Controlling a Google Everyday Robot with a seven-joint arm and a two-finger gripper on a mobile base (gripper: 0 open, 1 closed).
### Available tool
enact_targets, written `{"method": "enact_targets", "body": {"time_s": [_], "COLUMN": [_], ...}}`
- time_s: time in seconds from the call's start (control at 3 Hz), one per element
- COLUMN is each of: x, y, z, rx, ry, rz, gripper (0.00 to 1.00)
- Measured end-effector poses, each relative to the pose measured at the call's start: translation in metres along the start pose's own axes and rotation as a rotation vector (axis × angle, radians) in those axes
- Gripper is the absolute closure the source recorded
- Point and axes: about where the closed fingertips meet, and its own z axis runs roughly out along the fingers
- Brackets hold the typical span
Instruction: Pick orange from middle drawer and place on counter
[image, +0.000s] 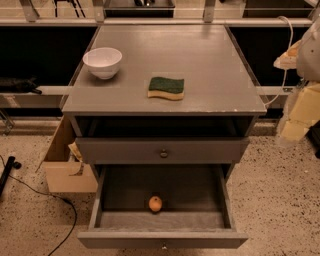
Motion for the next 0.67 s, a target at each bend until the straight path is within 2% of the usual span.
{"method": "enact_targets", "body": {"time_s": [0.33,0.67], "x": [0.000,0.010], "y": [0.000,0.004], "z": [0.000,0.003], "rx": [0.000,-0.002], "ry": [0.000,-0.019], "rz": [0.000,0.029], "gripper": [0.00,0.00]}}
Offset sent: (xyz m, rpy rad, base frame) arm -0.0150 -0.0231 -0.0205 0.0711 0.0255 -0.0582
